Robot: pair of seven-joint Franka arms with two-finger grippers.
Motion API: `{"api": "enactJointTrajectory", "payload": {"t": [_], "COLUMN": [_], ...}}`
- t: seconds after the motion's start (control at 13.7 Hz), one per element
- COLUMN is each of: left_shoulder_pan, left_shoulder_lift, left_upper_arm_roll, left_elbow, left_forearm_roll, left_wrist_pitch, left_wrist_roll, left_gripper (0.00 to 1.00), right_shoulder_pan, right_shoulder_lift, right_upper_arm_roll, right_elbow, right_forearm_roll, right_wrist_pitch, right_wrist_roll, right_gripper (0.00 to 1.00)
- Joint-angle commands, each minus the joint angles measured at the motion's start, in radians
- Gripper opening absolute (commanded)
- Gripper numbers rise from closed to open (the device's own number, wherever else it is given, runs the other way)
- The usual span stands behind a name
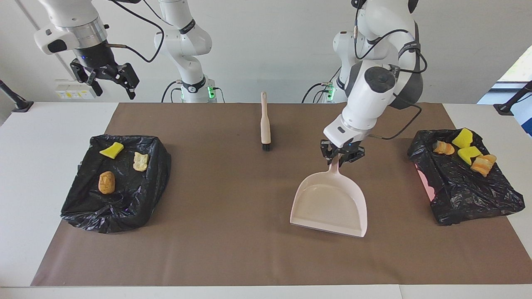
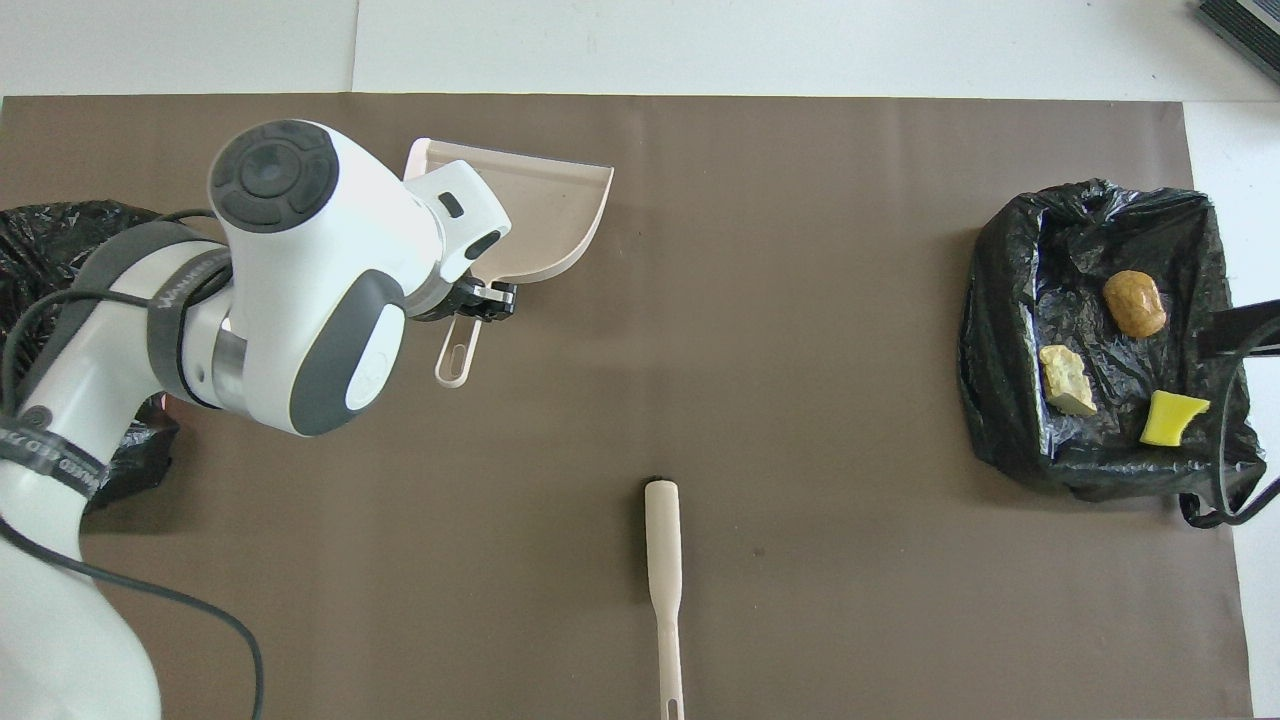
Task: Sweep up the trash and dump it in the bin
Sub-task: 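Bring the dustpan back to the table center with the left gripper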
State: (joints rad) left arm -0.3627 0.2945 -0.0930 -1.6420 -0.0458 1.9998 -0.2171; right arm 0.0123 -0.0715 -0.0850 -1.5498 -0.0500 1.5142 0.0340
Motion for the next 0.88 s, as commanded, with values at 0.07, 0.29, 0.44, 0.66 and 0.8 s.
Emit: {"api": "enactJointTrajectory", "payload": {"t": [0.07,0.29,0.44,0.66,0.8], "left_shoulder_pan": [-0.105,-0.159,-0.189,-0.246,-0.274], "left_shoulder_lift": [0.11,0.126,0.173,0.264,0.29], "left_upper_arm_roll": [0.022,0.024,0.027,0.03,0.03], "left_elbow": [0.119,0.126,0.165,0.238,0.238], "left_forearm_roll": [-0.006,-0.005,-0.003,0.095,0.112], "left_wrist_pitch": [0.039,0.068,0.105,0.108,0.111], "left_wrist_roll": [-0.163,-0.229,-0.312,-0.405,-0.423], "left_gripper": [0.0,0.0,0.0,0.0,0.0], "right_shoulder_pan": [-0.008,-0.012,-0.012,-0.017,-0.017], "right_shoulder_lift": [-0.008,-0.053,-0.057,-0.039,-0.03], "right_upper_arm_roll": [-0.001,0.007,0.007,0.025,0.03], "right_elbow": [-0.021,-0.088,-0.092,-0.04,-0.03], "right_forearm_roll": [-0.002,0.002,0.028,0.036,0.036], "right_wrist_pitch": [0.012,0.001,-0.014,-0.104,-0.104], "right_wrist_roll": [-0.031,-0.025,-0.031,-0.031,-0.029], "right_gripper": [1.0,1.0,1.0,1.0,1.0]}}
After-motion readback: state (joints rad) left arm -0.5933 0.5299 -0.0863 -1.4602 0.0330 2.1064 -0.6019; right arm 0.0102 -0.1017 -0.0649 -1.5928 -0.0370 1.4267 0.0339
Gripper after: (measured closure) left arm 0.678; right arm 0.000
